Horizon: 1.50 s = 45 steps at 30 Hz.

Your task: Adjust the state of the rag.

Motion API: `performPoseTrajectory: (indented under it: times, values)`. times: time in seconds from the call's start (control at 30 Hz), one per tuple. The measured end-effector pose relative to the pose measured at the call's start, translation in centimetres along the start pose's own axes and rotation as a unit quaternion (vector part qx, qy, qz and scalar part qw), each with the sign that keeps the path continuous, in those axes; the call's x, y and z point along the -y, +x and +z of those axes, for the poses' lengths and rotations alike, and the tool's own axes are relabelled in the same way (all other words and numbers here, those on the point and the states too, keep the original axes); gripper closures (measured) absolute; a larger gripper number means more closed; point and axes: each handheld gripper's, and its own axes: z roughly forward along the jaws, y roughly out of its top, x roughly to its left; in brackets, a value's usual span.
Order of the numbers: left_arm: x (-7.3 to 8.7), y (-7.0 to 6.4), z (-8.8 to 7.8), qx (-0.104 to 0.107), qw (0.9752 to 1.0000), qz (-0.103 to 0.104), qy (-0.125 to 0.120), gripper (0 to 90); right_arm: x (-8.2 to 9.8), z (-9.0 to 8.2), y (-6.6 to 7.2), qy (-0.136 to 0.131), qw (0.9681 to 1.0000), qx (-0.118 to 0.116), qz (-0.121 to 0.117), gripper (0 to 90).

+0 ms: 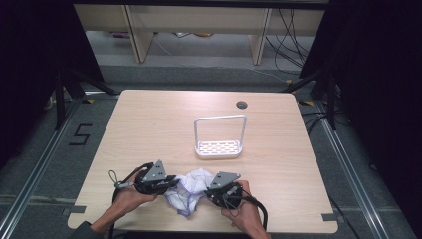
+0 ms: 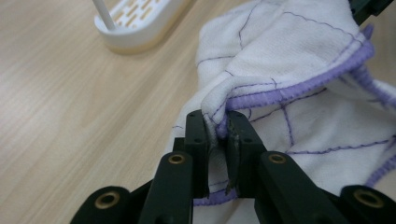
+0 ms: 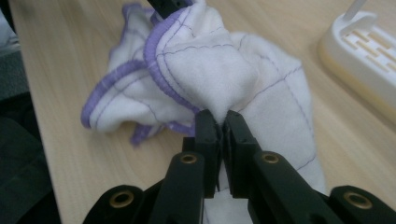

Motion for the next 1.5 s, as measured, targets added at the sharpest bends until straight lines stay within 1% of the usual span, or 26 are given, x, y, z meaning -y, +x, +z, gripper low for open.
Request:
performPoseTrajectory:
  times: [0.03, 0.1, 0.13, 0.17, 0.2, 0.23, 0.3, 0.33, 0.4, 0.47, 0.5, 0.63, 0.77, 0.8, 0.87, 0.9, 0.93, 0.97, 1.0, 1.03, 1.07, 1.2, 1.3, 1.33, 1.47, 1.5]
  values:
    - [-0.5, -0.2, -0.9, 0.008, 0.9996, -0.018, -0.019, 80.2, -0.2, -0.5, -0.2, -0.012, 0.9999, -0.009, -0.007, 86.0]
    - [-1.1, -0.3, -1.9, 0.019, 0.9992, -0.015, -0.03, 80.6, -0.4, -1.9, -0.5, -0.02, 0.9996, -0.017, 0.006, 86.1]
    - [-1.1, -0.3, -1.9, 0.019, 0.9992, -0.015, -0.03, 80.6, -0.4, -1.9, -0.5, -0.02, 0.9996, -0.017, 0.006, 86.1]
    - [-1.7, -0.6, -2.6, 0.036, 0.9981, -0.019, -0.047, 80.5, -0.6, -3.1, -0.9, -0.036, 0.999, -0.021, 0.013, 86.0]
    - [-1.7, -0.6, -2.6, 0.036, 0.9981, -0.019, -0.047, 80.6, -0.6, -3.1, -0.9, -0.036, 0.999, -0.021, 0.013, 86.0]
    - [-2.2, -0.8, -3.2, 0.043, 0.9976, -0.02, -0.05, 80.6, -0.6, -4.4, -1.1, -0.047, 0.9981, -0.026, 0.03, 85.8]
    - [-2.5, -0.9, -3.4, 0.046, 0.9975, -0.02, -0.049, 81.1, -0.6, -4.8, -1.2, -0.049, 0.998, -0.028, 0.028, 85.6]
    - [-2.6, -0.9, -3.4, 0.049, 0.9973, -0.02, -0.051, 81.3, -0.4, -5.2, -1.4, -0.041, 0.998, -0.034, 0.036, 85.6]
    - [-2.7, -1.2, -3.3, 0.056, 0.9966, -0.035, -0.049, 81.7, 0.1, -5.5, -1.6, -0.039, 0.9981, -0.029, 0.037, 85.6]
    - [-2.7, -1.2, -3.2, 0.062, 0.9965, -0.029, -0.049, 82.0, 0.3, -5.6, -1.6, -0.038, 0.9979, -0.024, 0.046, 85.6]
    - [-2.7, -1.4, -3.1, 0.064, 0.9962, -0.026, -0.053, 82.2, 0.4, -5.8, -1.8, -0.038, 0.9976, -0.033, 0.047, 85.6]
    - [-3.0, -1.5, -3.0, 0.071, 0.9954, -0.032, -0.056, 82.7, 0.4, -6.2, -1.9, -0.042, 0.9975, -0.032, 0.047, 85.6]
    - [-2.9, -0.9, -2.4, 0.058, 0.996, -0.045, -0.05, 82.7, 0.3, -6.0, -2.0, -0.034, 0.9974, -0.033, 0.054, 85.6]
    - [-2.7, 0.0, -1.7, 0.045, 0.9964, -0.055, -0.046, 82.7, -0.1, -5.1, -2.2, -0.022, 0.9978, -0.03, 0.055, 85.4]
    - [-2.4, 0.7, -0.9, 0.038, 0.9962, -0.066, -0.042, 82.7, -0.4, -4.0, -2.7, -0.012, 0.9978, -0.026, 0.061, 84.7]
    - [-2.4, 0.7, -0.9, 0.038, 0.9962, -0.066, -0.042, 82.7, -0.5, -3.5, -3.0, -0.015, 0.9973, -0.028, 0.067, 83.6]
    - [-2.1, 1.1, -0.5, 0.028, 0.997, -0.064, -0.034, 82.7, -0.5, -3.5, -3.0, -0.015, 0.9973, -0.028, 0.067, 83.6]
    - [-1.6, 1.6, 0.2, 0.026, 0.9967, -0.072, -0.027, 82.7, -0.6, -2.4, -3.9, -0.008, 0.996, -0.034, 0.082, 75.4]
    - [-1.6, 1.6, 0.2, 0.026, 0.9967, -0.072, -0.027, 82.7, -0.6, -2.4, -3.9, -0.008, 0.996, -0.034, 0.082, 75.4]
    - [-1.2, 2.0, 0.7, 0.025, 0.9961, -0.082, -0.019, 82.7, -0.7, -1.6, -4.5, -0.004, 0.9955, -0.027, 0.091, 63.7]
    - [-1.0, 2.1, 1.0, 0.026, 0.9959, -0.084, -0.021, 82.7, -0.7, -1.5, -4.6, -0.008, 0.9952, -0.031, 0.093, 62.7]
    - [-1.0, 2.0, 1.0, 0.027, 0.9963, -0.08, -0.018, 82.7, -0.2, -2.4, -4.9, -0.013, 0.9957, -0.032, 0.086, 54.3]
    - [-1.1, 1.8, 0.9, 0.029, 0.9964, -0.077, -0.021, 82.6, 0.8, -3.1, -4.9, -0.024, 0.9953, -0.013, 0.093, 49.6]
    - [-1.1, 1.8, 0.9, 0.028, 0.9964, -0.078, -0.02, 82.6, 1.0, -3.5, -4.9, -0.01, 0.9958, -0.012, 0.091, 49.1]
    - [-1.1, 1.8, 0.8, 0.025, 0.997, -0.072, -0.014, 82.6, 1.8, -4.1, -4.1, -0.01, 0.9957, -0.024, 0.089, 47.5]
    - [-1.1, 1.8, 0.8, 0.026, 0.9964, -0.078, -0.021, 82.6, 1.9, -4.2, -3.6, -0.007, 0.996, -0.023, 0.086, 47.6]
